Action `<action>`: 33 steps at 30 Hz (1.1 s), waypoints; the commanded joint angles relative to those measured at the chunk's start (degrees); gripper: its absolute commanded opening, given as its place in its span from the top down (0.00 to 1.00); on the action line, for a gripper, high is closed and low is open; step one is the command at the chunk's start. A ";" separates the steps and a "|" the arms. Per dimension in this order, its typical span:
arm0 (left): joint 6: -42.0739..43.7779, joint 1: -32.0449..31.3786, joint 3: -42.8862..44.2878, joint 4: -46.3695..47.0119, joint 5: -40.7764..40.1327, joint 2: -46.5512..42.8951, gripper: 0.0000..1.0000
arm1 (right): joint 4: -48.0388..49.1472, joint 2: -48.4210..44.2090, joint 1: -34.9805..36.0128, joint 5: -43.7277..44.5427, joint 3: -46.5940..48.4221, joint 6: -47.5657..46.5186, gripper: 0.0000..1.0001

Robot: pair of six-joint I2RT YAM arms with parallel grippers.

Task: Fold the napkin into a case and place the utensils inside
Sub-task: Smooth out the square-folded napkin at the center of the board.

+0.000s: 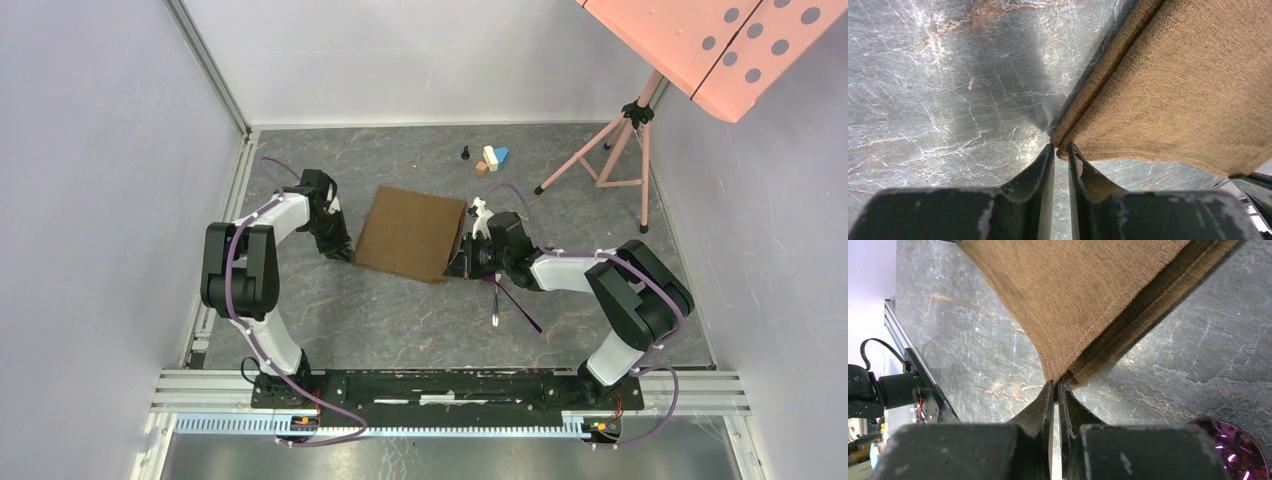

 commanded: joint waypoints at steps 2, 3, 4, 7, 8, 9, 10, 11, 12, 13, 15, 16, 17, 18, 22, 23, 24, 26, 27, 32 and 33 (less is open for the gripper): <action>2.56 0.29 2.09 -0.19 -0.36 1.10 0.78 | 3.15 -2.52 0.80 -1.95 -0.31 0.96 0.93; 2.56 0.29 2.11 -0.21 -0.36 1.10 0.79 | 3.35 -2.30 0.96 -1.99 -0.31 0.99 0.93; 2.56 0.29 2.14 -0.19 -0.53 0.88 0.79 | 3.76 -2.06 1.24 -1.81 -0.39 1.17 0.93; 2.69 0.29 1.70 -0.23 -2.11 -0.79 0.73 | 4.88 -0.63 1.59 -2.01 -0.66 1.62 0.93; 2.87 0.33 1.47 -0.23 -2.88 -1.53 0.70 | 5.09 -0.14 1.71 -2.12 -0.74 1.67 0.94; 3.04 0.25 1.29 -0.27 -3.54 -2.21 0.65 | 5.31 0.15 1.73 -2.08 -0.90 1.62 0.94; 3.23 0.29 1.03 -0.22 -3.61 -3.01 0.61 | 5.58 0.46 1.72 -2.06 -1.07 1.65 0.94; 3.47 0.25 0.74 0.01 -3.48 -3.69 0.58 | 5.82 0.63 1.70 -1.99 -1.25 1.66 0.94; 3.67 0.20 0.47 0.12 -3.52 -4.26 0.55 | 5.95 0.81 1.72 -2.04 -1.27 1.58 0.94; 3.78 0.16 0.21 0.24 -3.40 -4.65 0.53 | 6.09 0.99 1.69 -2.09 -1.36 1.57 0.94; 4.23 -0.12 -0.16 0.51 -1.95 -4.65 0.48 | 6.07 1.24 1.67 -2.05 -1.45 1.39 0.94; 4.38 -0.44 -0.26 0.63 -1.24 -4.47 0.46 | 6.15 1.33 1.66 -1.95 -1.53 1.32 0.94; 4.40 -0.72 -0.21 0.65 -0.91 -4.07 0.44 | 6.17 1.26 1.73 -1.83 -1.62 1.26 0.94; 4.41 -1.01 -0.17 0.60 -0.82 -3.77 0.41 | 6.24 1.36 1.73 -1.85 -1.71 1.23 0.94; 4.58 -1.11 0.44 -0.44 -1.45 -1.53 0.40 | 6.33 1.44 1.69 -1.72 -1.96 1.23 0.94; 4.71 -1.11 0.84 -1.33 -2.21 -0.40 0.42 | 6.33 1.35 1.73 -1.68 -1.97 1.14 0.94; 4.76 -1.07 1.10 -1.94 -3.09 0.47 0.45 | 6.20 1.31 1.69 -1.68 -2.11 0.84 0.93; 4.76 -1.04 1.42 -2.93 -5.64 1.68 0.50 | 5.43 1.13 1.80 -1.28 -2.23 0.08 0.91; 4.84 -0.94 1.72 -3.27 -6.72 2.32 0.52 | 4.92 1.01 1.82 -0.98 -2.24 -0.74 0.89; 4.95 -0.02 2.69 -3.66 -7.35 4.46 0.65 | -5.88 -0.75 2.04 4.03 0.67 -12.32 0.74; 4.85 0.03 2.51 -3.43 -7.15 4.31 0.66 | -9.19 -1.35 2.16 5.82 2.42 -15.12 0.72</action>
